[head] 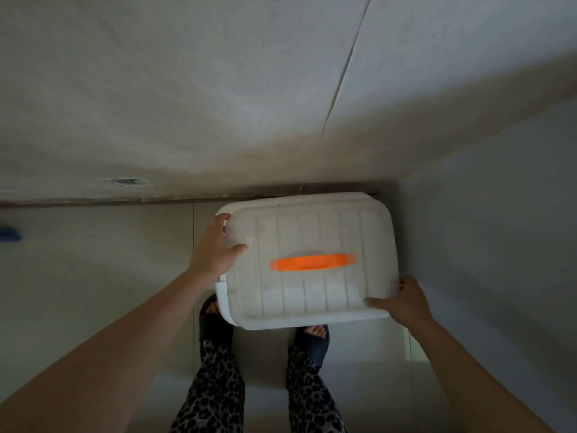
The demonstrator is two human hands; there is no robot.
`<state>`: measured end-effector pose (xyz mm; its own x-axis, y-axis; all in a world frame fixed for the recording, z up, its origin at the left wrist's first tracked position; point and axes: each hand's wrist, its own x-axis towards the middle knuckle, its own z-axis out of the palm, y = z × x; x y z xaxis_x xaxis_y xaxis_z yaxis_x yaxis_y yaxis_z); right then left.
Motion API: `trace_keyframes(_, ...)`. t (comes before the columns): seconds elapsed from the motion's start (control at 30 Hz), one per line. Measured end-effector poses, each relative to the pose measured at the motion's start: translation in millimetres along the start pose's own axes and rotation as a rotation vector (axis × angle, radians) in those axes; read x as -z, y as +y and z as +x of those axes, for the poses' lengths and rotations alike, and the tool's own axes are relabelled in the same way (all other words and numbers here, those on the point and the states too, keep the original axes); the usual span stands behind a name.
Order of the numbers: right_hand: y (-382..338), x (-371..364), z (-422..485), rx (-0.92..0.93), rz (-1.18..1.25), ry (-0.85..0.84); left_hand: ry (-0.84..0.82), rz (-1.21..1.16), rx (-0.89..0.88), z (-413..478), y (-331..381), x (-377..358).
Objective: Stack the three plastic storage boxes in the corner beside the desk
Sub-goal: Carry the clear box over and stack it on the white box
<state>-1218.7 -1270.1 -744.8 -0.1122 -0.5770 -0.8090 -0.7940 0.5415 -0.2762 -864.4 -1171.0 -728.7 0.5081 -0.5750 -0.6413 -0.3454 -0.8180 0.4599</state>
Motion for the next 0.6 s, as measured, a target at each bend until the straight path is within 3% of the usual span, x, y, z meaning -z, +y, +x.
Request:
trace_keyframes(0.33, -17, 5, -27, 0.076, -0.132, 0.010, -0.039, 0.111, 0.009, -13, 11, 11)
trace_keyframes(0.6, -72, 42, -94, 0.227, -0.152, -0.063, -0.056, 0.129, -0.145, -73, 51, 75)
